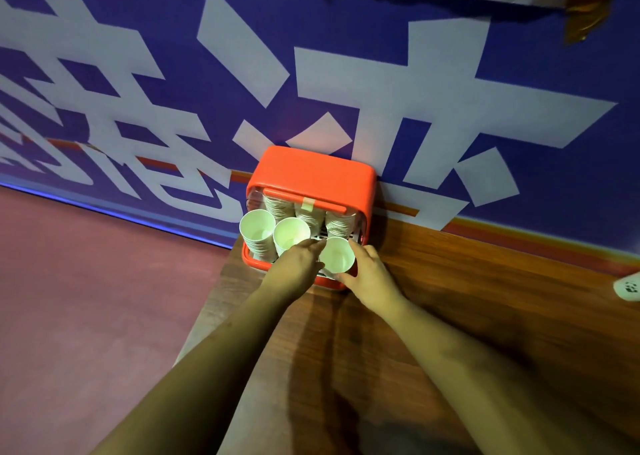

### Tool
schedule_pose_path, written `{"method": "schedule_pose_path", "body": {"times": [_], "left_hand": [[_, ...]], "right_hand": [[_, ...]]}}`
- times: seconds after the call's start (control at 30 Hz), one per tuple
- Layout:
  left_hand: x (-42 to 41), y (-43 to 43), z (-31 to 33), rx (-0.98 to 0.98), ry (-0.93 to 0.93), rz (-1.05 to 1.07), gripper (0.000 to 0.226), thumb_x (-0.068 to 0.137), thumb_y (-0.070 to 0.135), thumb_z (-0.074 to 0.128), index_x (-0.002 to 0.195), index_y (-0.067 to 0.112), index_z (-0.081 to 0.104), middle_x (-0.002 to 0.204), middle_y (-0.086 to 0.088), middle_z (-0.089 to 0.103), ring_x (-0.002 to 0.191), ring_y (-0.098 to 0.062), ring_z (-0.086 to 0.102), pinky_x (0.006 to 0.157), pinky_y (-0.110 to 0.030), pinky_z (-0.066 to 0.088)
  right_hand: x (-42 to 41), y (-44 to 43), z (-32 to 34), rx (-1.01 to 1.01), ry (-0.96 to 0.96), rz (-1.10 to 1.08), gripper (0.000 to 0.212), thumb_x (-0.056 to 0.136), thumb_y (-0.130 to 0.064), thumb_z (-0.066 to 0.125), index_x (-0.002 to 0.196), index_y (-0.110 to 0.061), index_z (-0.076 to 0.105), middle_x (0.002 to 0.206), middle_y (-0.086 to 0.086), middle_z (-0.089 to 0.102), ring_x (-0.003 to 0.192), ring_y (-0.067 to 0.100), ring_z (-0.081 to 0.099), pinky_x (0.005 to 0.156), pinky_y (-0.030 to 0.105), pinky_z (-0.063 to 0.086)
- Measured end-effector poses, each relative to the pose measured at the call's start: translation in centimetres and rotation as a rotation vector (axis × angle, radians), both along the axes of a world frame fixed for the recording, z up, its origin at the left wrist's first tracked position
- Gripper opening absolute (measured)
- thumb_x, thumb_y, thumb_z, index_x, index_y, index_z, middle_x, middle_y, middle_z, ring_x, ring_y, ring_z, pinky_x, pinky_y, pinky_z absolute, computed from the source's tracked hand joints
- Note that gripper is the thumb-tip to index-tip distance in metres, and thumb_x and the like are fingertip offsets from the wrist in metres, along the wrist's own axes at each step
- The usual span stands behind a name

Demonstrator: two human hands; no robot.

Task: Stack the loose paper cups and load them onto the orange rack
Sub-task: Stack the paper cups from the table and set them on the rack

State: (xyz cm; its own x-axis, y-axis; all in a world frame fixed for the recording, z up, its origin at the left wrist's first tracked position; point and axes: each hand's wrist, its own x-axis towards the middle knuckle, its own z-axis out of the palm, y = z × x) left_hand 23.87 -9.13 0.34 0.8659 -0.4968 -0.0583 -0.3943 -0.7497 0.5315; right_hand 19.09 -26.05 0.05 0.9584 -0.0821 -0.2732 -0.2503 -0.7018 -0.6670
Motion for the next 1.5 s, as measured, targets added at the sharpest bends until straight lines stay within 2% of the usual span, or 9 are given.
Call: {"method": "schedule_pose_path", "body": {"times": [0.17, 0.27, 0.4, 0.5, 0.6, 0.77, 1.03, 1.2, 1.5], "left_hand": [[-0.2, -0.3, -0.5, 0.131, -0.014, 0.029, 0.050, 0.091, 0.019, 0.063, 0.139, 0.010, 0.051, 0.127, -0.013, 0.063, 0.106, -0.032, 0.064, 0.082, -0.038, 0.051], [-0.3, -0.9, -0.4, 0.090, 0.008, 0.111, 0.048, 0.090, 0.025, 0.067, 0.133, 0.005, 0.056, 0.115, -0.016, 0.067, 0.099, -0.034, 0.066, 0.079, -0.040, 0.051], [-1.1, -1.3, -0.1, 0.097, -0.034, 0.167, 0.035, 0.093, 0.014, 0.060, 0.127, 0.005, 0.057, 0.112, -0.016, 0.066, 0.100, -0.033, 0.063, 0.074, -0.036, 0.047], [-2.2, -1.1, 0.2, -0.009, -0.055, 0.260, 0.031, 0.087, 0.016, 0.064, 0.114, 0.003, 0.058, 0.103, -0.017, 0.060, 0.089, -0.040, 0.061, 0.065, -0.040, 0.044], [-3.6, -1.5, 1.0, -0.037, -0.081, 0.295, 0.034, 0.086, 0.023, 0.067, 0.114, 0.004, 0.058, 0.105, -0.014, 0.061, 0.091, -0.034, 0.062, 0.070, -0.041, 0.048], [-5.2, -6.4, 3.5, -0.081, 0.024, 0.265, 0.036, 0.086, 0.033, 0.063, 0.112, 0.008, 0.058, 0.110, -0.012, 0.062, 0.095, -0.032, 0.063, 0.083, -0.043, 0.051], [-9.6, -23.5, 6.9, -0.090, 0.031, 0.168, 0.036, 0.088, 0.035, 0.061, 0.114, 0.010, 0.060, 0.113, -0.009, 0.064, 0.105, -0.028, 0.060, 0.088, -0.036, 0.048], [-13.8, -36.6, 7.3, -0.082, 0.069, 0.112, 0.040, 0.087, 0.037, 0.061, 0.118, 0.012, 0.061, 0.110, -0.008, 0.068, 0.101, -0.025, 0.063, 0.086, -0.034, 0.051], [-16.3, -57.1, 5.9, -0.021, 0.122, -0.053, 0.046, 0.086, 0.033, 0.067, 0.123, 0.007, 0.059, 0.124, -0.012, 0.061, 0.114, -0.028, 0.057, 0.096, -0.034, 0.047]], "right_hand": [[0.7, -0.2, -0.1, 0.031, -0.021, -0.044, 0.074, 0.086, -0.018, 0.072, 0.149, -0.020, 0.035, 0.149, 0.003, 0.041, 0.137, 0.021, 0.039, 0.110, 0.029, 0.032], [1.1, -0.1, -0.2, 0.036, -0.014, -0.069, 0.069, 0.085, -0.020, 0.073, 0.145, -0.019, 0.040, 0.146, 0.003, 0.047, 0.135, 0.022, 0.043, 0.109, 0.032, 0.035], [0.5, -0.4, -0.1, 0.048, 0.011, -0.072, 0.071, 0.085, -0.025, 0.073, 0.147, -0.018, 0.038, 0.148, 0.003, 0.045, 0.135, 0.021, 0.043, 0.110, 0.035, 0.038], [-1.2, -1.8, 0.4, 0.021, 0.039, -0.086, 0.067, 0.089, -0.032, 0.068, 0.147, -0.016, 0.037, 0.148, 0.005, 0.043, 0.132, 0.022, 0.046, 0.107, 0.037, 0.043], [-3.7, -5.1, 1.3, -0.020, 0.064, -0.118, 0.065, 0.091, -0.039, 0.063, 0.146, -0.015, 0.038, 0.148, 0.006, 0.040, 0.131, 0.022, 0.047, 0.107, 0.038, 0.044], [-8.9, -14.2, 3.6, -0.108, 0.075, -0.234, 0.061, 0.091, -0.041, 0.062, 0.141, -0.010, 0.045, 0.141, 0.011, 0.046, 0.125, 0.027, 0.051, 0.105, 0.035, 0.041], [-19.5, -32.8, 6.9, -0.196, 0.079, -0.498, 0.059, 0.092, -0.038, 0.061, 0.141, -0.010, 0.043, 0.142, 0.014, 0.043, 0.130, 0.030, 0.045, 0.106, 0.036, 0.036], [-26.4, -44.1, 7.3, -0.195, 0.004, -0.580, 0.055, 0.088, -0.031, 0.067, 0.132, -0.003, 0.051, 0.130, 0.019, 0.051, 0.123, 0.033, 0.049, 0.103, 0.034, 0.036], [-27.5, -59.7, 5.5, -0.136, -0.081, -0.688, 0.056, 0.083, -0.026, 0.071, 0.131, -0.003, 0.052, 0.132, 0.017, 0.048, 0.120, 0.035, 0.050, 0.101, 0.036, 0.040]]}}
